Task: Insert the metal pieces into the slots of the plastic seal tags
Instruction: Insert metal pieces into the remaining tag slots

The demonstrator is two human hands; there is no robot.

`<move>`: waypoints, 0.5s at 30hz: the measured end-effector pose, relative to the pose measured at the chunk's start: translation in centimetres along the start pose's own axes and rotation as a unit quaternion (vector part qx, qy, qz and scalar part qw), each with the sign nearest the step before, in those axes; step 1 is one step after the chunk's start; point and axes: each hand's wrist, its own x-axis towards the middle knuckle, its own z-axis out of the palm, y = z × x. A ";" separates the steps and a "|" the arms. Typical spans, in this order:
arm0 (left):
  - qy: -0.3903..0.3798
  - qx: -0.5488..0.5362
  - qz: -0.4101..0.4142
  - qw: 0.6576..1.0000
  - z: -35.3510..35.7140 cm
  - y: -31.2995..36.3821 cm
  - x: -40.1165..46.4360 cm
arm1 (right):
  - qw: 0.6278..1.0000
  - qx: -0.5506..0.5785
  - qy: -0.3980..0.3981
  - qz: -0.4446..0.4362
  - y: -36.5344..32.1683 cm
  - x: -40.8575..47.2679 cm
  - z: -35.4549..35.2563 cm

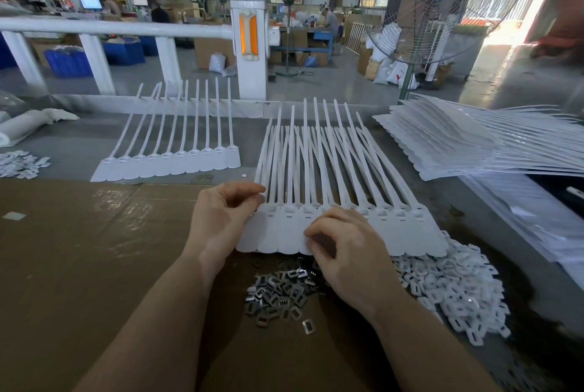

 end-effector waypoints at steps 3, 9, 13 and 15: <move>-0.003 0.018 0.000 1.000 -0.1 0.0 0.0 | 1.000 -0.002 -0.003 -0.001 0.0 0.0 0.0; -0.019 0.039 -0.009 0.999 0.0 -0.1 0.0 | 1.000 -0.005 -0.004 -0.001 0.0 0.0 0.0; -0.030 0.021 -0.045 0.998 0.1 -0.2 0.0 | 1.000 -0.006 -0.005 -0.001 0.0 0.1 0.1; -0.037 0.033 -0.043 0.998 0.2 -0.2 0.0 | 1.000 -0.007 -0.003 -0.002 0.0 0.0 0.1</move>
